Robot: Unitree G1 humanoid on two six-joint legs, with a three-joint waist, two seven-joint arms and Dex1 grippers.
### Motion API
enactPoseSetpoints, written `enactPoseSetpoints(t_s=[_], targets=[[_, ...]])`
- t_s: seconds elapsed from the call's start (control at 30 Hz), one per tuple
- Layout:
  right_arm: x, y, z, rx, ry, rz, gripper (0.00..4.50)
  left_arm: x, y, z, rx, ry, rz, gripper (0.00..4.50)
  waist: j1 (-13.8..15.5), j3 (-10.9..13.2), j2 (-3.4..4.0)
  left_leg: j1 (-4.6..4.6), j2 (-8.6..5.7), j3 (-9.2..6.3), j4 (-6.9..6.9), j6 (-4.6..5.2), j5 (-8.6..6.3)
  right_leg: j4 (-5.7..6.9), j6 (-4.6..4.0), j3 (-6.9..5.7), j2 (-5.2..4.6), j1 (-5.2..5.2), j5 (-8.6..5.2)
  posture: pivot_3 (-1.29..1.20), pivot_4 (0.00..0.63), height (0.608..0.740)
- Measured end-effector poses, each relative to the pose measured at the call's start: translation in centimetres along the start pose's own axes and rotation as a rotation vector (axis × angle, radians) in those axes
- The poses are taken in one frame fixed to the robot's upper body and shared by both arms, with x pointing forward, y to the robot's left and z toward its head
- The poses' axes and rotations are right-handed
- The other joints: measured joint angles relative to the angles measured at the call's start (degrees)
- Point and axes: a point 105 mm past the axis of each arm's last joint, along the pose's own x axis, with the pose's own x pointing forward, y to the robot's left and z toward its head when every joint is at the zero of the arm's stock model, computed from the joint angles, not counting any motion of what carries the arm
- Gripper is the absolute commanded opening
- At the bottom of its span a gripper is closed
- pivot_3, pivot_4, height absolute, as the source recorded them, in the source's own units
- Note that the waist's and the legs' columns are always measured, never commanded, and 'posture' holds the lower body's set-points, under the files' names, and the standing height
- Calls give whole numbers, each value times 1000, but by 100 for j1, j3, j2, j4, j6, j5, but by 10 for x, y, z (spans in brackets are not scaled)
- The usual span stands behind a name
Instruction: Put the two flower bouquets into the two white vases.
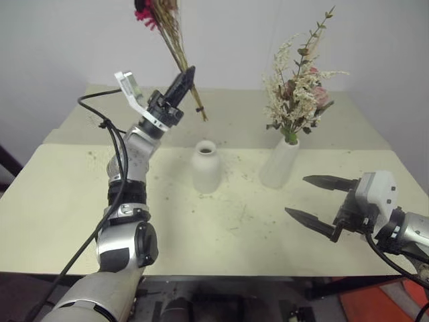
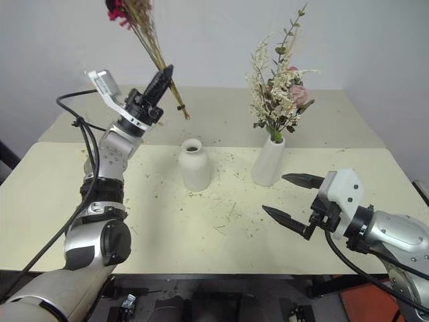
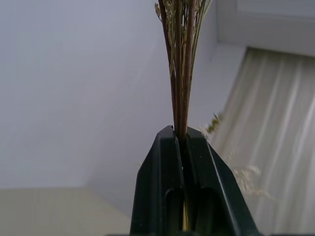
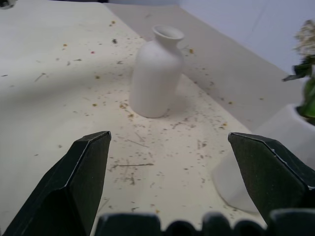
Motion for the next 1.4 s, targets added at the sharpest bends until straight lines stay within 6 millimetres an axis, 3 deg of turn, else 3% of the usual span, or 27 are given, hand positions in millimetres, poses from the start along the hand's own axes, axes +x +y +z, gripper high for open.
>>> enactPoseSetpoints(t_s=[0.2,0.47,0.63,0.87,1.17,1.4], targets=[[0,0,0,-6,2,-30,4500,-3,3,-20,59,79,-23,31,-28,0,0,0,0,-1,1,0,0,1,0,1,0,0,0,0,150,740],[0,-1,-1,-19,8,-38,4500,-12,5,-17,94,88,-32,31,-43,0,0,-1,0,-3,1,0,0,2,0,0,0,0,0,0,150,740],[1,0,-2,-13,4,-42,4500,-25,8,-30,111,145,-14,31,-46,0,0,-2,0,-4,2,0,0,2,0,0,0,-1,0,0,150,740],[1,-1,-3,-10,4,-55,4500,-27,11,-33,157,162,-7,31,-45,0,0,-1,0,-4,2,0,0,2,0,0,-1,0,0,0,150,740],[2,-1,-3,-16,9,-59,4500,-38,11,-61,227,256,-6,31,-52,0,0,0,0,-4,2,0,0,3,0,0,0,0,0,0,150,740],[3,-2,-4,-34,12,-58,4500,-48,14,-68,254,300,8,31,-53,0,0,-1,0,-4,2,0,0,2,0,0,-1,0,0,0,150,740]])
